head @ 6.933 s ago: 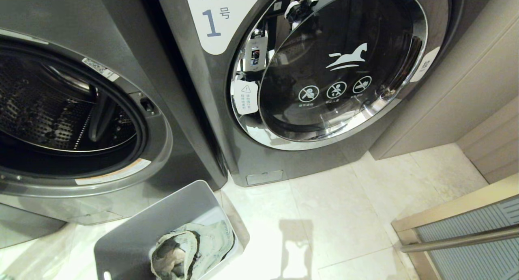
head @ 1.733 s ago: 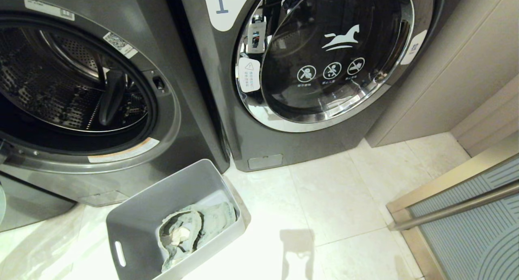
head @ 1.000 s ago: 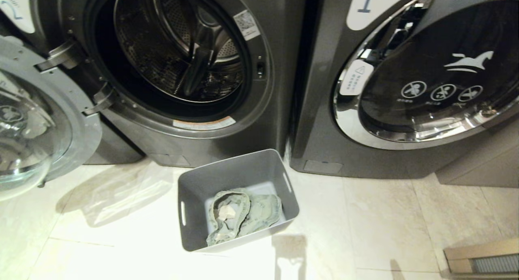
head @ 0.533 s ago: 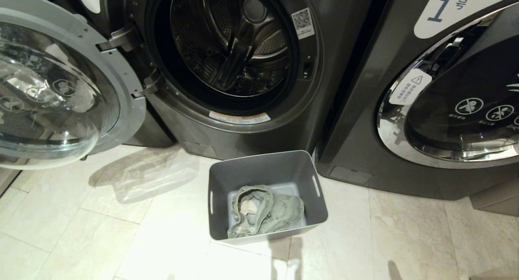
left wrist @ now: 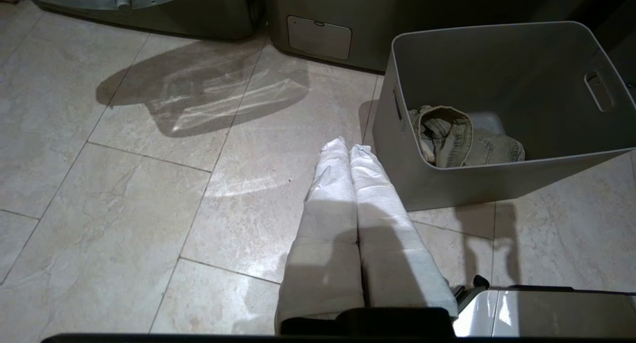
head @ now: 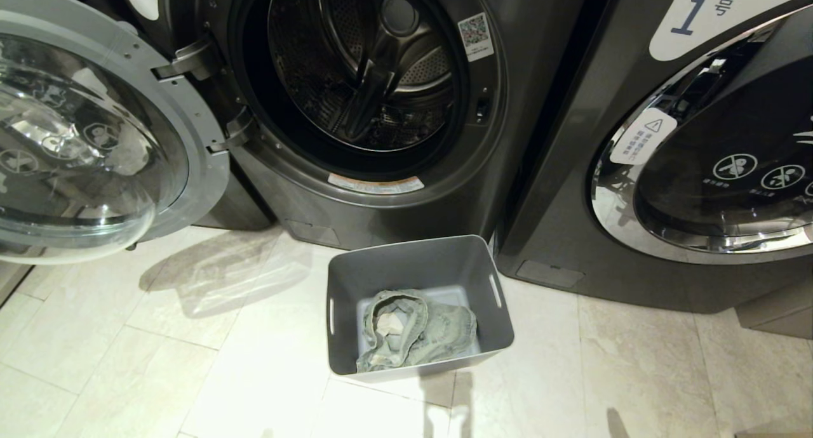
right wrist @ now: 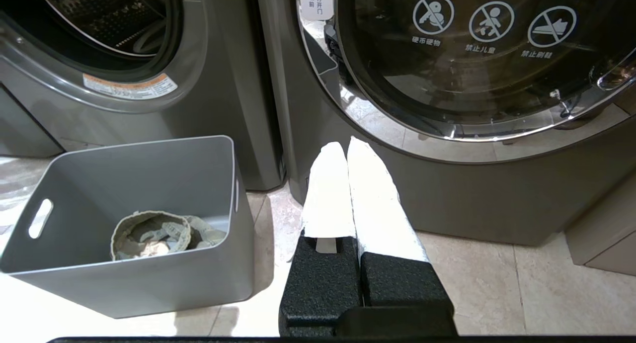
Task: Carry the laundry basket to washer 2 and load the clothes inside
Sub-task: Place the clothes into the washing machine
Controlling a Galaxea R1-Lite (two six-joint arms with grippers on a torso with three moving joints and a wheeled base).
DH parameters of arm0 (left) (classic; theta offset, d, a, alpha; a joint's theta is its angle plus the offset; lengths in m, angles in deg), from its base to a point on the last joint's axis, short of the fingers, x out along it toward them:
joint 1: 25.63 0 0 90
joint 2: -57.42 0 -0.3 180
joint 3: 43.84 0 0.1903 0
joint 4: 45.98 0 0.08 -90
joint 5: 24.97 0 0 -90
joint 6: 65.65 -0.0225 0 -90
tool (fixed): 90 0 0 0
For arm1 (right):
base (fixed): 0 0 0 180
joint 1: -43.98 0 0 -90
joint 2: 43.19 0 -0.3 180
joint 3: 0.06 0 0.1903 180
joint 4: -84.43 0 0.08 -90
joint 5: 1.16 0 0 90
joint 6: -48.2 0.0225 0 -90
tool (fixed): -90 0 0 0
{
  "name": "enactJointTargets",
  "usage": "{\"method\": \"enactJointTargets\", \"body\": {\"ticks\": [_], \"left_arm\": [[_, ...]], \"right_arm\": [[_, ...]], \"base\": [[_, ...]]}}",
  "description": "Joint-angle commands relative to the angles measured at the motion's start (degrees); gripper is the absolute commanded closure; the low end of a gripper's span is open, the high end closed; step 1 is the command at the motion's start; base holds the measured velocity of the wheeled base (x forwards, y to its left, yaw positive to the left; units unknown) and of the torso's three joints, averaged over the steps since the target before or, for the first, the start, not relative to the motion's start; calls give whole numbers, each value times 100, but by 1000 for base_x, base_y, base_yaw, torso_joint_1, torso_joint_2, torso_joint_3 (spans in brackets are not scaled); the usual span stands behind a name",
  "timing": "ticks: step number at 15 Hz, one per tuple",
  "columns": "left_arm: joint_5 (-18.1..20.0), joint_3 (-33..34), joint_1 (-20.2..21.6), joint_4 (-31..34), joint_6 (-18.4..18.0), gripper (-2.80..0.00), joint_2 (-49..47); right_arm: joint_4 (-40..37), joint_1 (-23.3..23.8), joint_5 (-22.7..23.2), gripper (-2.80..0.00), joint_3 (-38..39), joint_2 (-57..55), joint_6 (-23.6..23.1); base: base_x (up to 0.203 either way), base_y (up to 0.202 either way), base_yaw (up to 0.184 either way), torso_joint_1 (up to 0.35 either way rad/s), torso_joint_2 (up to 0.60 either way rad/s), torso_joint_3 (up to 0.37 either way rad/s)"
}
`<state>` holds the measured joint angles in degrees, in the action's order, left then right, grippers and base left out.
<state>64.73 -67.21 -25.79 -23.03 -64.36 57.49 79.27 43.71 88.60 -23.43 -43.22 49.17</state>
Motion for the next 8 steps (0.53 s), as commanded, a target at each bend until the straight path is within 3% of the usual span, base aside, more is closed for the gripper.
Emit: {"method": "enactJointTargets", "body": {"ticks": [1,5,8], "left_arm": [[-5,0,-2,-2,3,0,-7],[-5,0,-2,-2,3,0,-7],[-5,0,-2,-2,3,0,-7]], "right_arm": [[7,0,-2,0,229,-6,0],[16,0,-2,0,229,-6,0],[7,0,-2,0,229,-6,0]], "base": [[0,0,0,0,0,0],[-1,37,-5,1,0,1],[0,176,-3,2,-1,5]]}}
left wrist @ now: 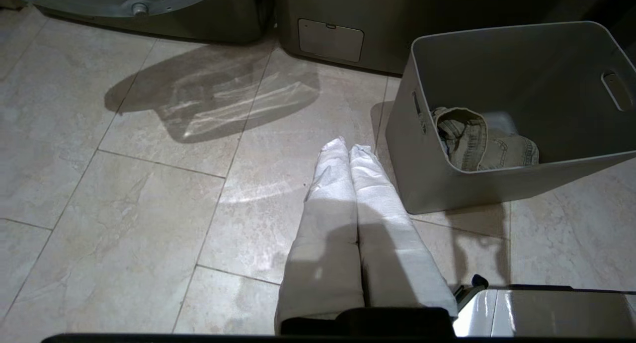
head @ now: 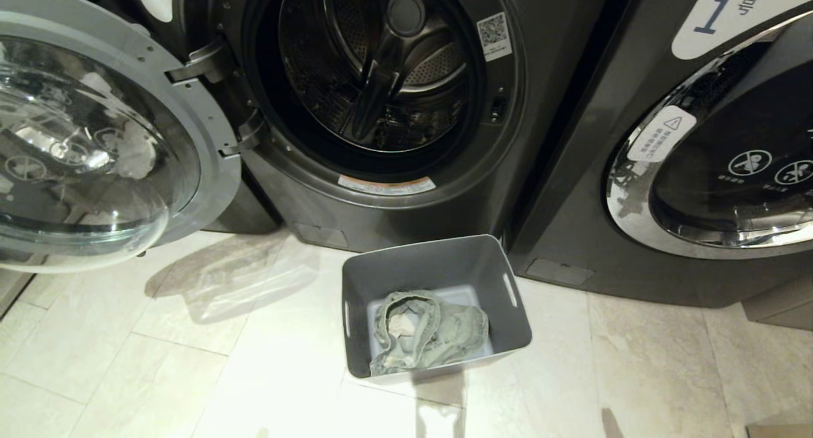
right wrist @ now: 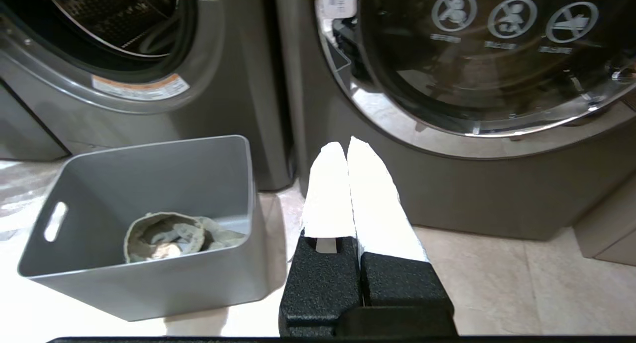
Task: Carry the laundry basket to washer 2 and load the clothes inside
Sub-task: Place the clothes into the washing machine
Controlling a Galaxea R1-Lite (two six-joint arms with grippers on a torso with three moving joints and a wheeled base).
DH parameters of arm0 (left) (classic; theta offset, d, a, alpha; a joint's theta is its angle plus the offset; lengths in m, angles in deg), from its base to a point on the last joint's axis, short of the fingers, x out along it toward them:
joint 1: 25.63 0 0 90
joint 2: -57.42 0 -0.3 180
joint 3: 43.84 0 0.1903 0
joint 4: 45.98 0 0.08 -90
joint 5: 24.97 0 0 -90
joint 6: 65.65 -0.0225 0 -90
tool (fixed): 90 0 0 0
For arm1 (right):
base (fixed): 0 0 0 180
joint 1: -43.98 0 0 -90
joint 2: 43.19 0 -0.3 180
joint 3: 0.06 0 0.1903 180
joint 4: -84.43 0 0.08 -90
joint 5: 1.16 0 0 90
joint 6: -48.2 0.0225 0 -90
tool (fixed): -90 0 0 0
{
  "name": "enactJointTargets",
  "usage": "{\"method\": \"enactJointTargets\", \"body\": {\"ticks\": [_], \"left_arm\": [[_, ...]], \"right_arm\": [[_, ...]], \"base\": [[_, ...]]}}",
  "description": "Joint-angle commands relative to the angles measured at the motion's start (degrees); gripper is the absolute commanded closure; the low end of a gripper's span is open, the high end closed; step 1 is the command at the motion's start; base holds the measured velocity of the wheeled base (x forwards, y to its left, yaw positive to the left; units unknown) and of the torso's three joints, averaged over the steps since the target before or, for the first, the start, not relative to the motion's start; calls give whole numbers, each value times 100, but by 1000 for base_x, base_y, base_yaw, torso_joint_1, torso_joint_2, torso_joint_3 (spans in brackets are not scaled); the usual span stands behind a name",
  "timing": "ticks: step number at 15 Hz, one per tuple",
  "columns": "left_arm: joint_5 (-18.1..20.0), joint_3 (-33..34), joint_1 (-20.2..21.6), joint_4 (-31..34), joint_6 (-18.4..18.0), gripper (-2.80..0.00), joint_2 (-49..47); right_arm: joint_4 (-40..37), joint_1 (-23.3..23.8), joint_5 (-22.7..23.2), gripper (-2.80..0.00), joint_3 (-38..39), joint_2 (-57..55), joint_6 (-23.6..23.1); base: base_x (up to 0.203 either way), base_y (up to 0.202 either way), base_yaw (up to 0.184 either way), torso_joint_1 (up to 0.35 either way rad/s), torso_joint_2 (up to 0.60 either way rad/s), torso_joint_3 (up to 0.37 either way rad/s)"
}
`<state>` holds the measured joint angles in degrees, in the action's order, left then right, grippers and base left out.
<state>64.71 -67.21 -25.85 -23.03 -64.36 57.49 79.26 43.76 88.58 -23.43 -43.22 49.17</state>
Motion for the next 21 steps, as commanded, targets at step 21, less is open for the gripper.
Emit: {"method": "enactJointTargets", "body": {"ticks": [21], "left_arm": [[-2,0,3,-2,3,0,-7]], "right_arm": [[16,-5,0,0,229,-6,0]], "base": [[0,190,-1,3,2,3]]}}
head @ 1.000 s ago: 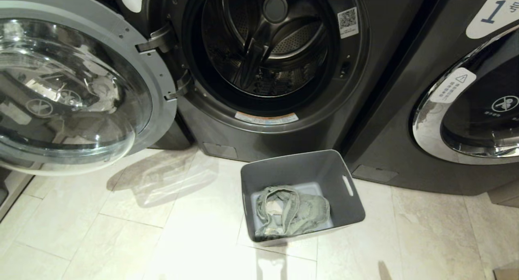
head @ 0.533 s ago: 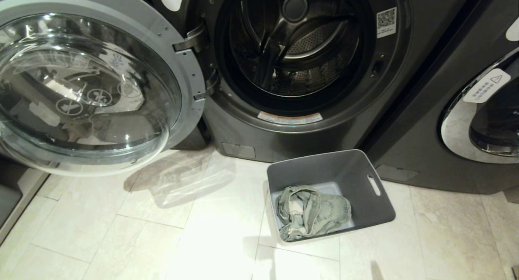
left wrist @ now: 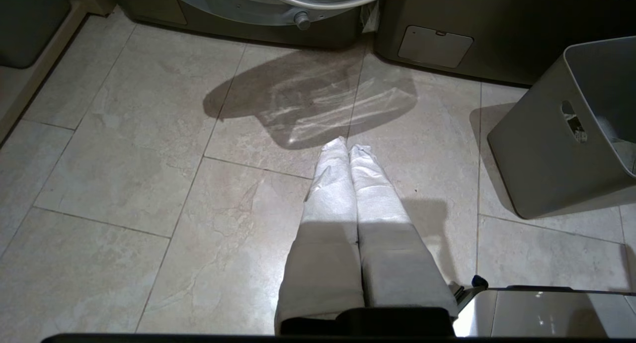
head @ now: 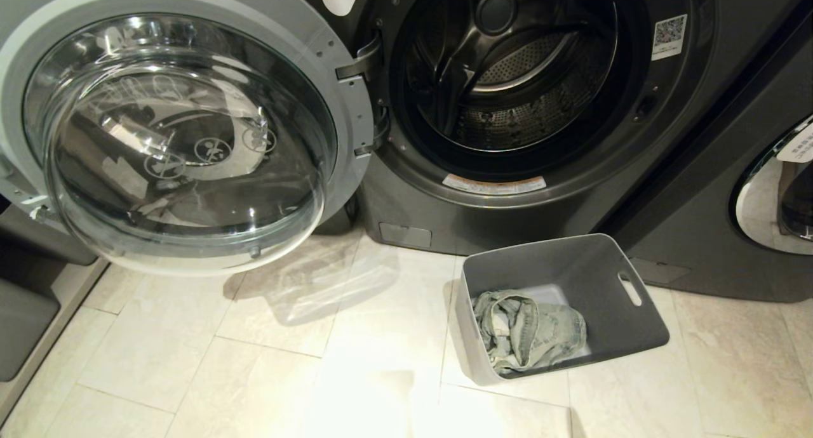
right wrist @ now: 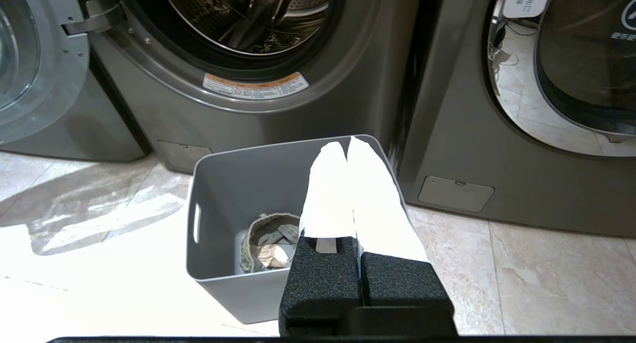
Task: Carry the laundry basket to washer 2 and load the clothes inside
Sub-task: Place the clothes into the washing machine
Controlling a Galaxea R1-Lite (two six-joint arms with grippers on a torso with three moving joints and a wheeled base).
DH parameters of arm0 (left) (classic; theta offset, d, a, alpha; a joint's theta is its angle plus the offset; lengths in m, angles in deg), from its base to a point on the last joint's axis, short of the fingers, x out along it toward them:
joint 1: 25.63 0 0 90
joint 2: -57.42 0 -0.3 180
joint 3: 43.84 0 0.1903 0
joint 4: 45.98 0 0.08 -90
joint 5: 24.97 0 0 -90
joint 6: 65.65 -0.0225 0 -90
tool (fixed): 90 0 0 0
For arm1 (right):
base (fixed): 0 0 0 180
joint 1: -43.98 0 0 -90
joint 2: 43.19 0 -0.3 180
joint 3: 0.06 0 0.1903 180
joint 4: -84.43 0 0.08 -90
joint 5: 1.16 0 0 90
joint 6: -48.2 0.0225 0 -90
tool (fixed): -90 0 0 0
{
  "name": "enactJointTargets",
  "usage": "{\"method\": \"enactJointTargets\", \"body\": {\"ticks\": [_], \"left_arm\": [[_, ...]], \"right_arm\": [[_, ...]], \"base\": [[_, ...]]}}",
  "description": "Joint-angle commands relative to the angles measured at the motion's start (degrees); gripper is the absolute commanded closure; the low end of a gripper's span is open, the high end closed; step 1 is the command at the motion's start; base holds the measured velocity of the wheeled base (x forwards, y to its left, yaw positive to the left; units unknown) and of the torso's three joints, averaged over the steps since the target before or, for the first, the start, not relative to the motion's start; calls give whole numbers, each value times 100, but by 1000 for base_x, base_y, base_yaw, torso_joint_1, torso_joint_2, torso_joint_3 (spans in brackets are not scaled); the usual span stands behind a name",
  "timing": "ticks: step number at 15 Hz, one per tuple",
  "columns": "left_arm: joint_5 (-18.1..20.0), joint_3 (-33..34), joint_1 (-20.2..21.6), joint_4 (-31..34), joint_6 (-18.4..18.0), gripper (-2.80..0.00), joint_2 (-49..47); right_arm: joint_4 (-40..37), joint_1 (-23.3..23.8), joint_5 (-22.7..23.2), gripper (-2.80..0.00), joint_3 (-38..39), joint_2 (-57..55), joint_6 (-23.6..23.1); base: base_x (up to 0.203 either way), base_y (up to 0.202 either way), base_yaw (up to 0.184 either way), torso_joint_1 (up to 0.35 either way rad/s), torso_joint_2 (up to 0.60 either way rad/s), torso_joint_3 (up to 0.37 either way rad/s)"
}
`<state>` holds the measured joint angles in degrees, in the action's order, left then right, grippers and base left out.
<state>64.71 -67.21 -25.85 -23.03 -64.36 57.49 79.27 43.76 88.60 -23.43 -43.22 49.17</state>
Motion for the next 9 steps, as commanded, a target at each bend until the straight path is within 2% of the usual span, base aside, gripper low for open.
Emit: {"method": "enactJointTargets", "body": {"ticks": [1,9], "left_arm": [[-2,0,4,-2,3,0,-7],[-2,0,4,-2,3,0,-7]], "right_arm": [[14,-4,-2,0,229,-6,9],[10,-4,-2,0,229,-6,9]], "base": [[0,0,0,0,0,0],[0,0,0,0,0,0]]}}
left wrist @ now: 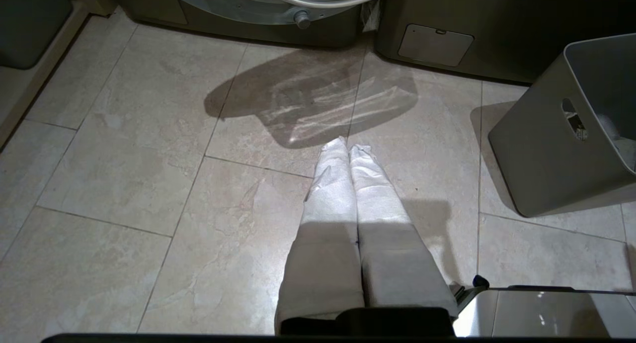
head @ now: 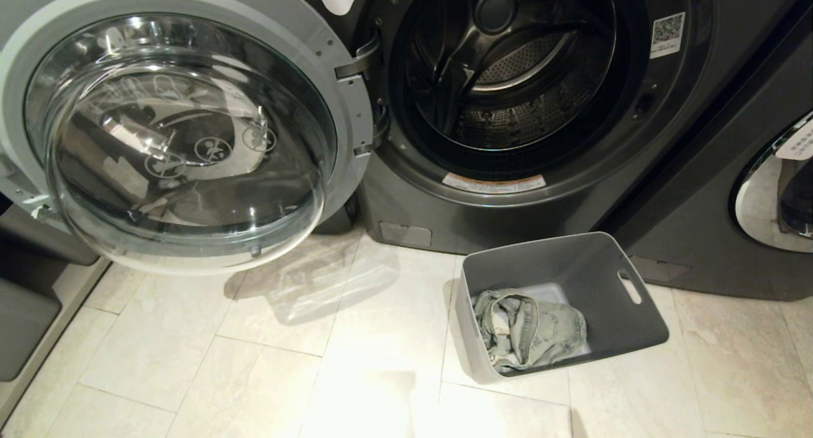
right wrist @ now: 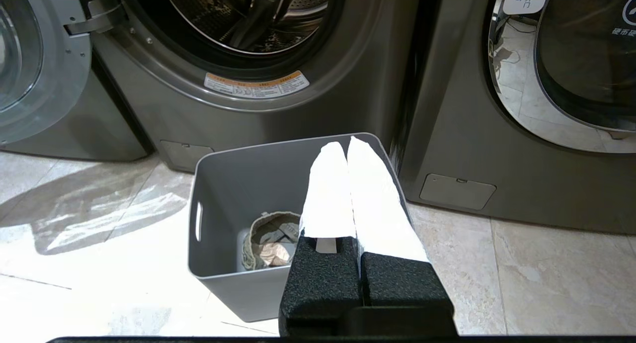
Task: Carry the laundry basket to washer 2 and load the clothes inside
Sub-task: Place the clothes into the washing machine
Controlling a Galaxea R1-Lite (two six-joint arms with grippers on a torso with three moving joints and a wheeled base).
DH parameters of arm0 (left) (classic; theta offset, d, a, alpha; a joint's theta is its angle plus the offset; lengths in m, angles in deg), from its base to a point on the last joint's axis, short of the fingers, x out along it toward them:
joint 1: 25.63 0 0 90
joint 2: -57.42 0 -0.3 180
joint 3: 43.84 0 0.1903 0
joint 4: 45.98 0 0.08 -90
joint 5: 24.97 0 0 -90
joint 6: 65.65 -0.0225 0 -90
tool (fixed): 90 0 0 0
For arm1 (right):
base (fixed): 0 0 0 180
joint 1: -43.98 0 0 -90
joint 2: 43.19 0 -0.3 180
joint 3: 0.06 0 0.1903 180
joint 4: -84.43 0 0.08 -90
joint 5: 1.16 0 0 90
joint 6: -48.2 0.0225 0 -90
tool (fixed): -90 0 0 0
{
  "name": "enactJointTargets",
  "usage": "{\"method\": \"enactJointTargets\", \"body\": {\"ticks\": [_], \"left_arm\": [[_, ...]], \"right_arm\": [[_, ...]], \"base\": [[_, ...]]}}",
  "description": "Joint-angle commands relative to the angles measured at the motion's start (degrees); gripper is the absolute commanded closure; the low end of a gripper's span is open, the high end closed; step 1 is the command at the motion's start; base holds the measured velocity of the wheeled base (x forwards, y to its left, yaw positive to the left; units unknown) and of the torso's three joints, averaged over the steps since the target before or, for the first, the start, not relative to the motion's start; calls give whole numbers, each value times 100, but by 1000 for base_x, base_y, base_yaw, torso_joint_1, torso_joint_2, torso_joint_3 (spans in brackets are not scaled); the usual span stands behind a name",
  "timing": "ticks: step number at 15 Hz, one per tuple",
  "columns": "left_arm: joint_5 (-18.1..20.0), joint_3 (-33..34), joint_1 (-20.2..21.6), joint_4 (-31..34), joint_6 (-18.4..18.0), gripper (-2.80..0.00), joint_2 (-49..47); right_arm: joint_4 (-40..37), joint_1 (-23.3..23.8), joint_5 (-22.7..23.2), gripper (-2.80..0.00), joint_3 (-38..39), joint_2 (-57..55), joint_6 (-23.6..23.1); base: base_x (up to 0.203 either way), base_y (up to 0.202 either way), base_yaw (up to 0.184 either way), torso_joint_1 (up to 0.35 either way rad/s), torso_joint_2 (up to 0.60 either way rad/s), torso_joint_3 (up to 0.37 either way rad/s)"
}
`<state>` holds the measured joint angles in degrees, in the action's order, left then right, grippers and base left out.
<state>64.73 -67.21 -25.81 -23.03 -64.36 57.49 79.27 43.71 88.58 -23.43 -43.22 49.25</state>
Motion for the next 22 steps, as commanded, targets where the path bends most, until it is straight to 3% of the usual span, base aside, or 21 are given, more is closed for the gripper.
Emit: {"method": "enactJointTargets", "body": {"ticks": [1,4,13,19,21,22], "left_arm": [[-5,0,1,-2,3,0,-7],[-5,0,1,-2,3,0,-7],[-5,0,1,-2,3,0,-7],[-5,0,1,-2,3,0,-7],[-5,0,-6,-2,3,0,-7],[-5,0,1,-2,3,0,-7]], "right_arm": [[7,0,0,0,229,-6,1],[15,0,0,0,229,-6,1],[13,0,0,0,229,-6,7],[22,0,57,0,170,-18,-164],[-248,4,48,0,-596,-228,-267],[-529,12,23,0,-1373,-565,-300]], "base": [[0,0,0,0,0,0],[18,0,-1,-2,1,1],[184,0,-1,4,3,3],[0,0,0,0,0,0],[0,0,0,0,0,0],[0,0,0,0,0,0]]}}
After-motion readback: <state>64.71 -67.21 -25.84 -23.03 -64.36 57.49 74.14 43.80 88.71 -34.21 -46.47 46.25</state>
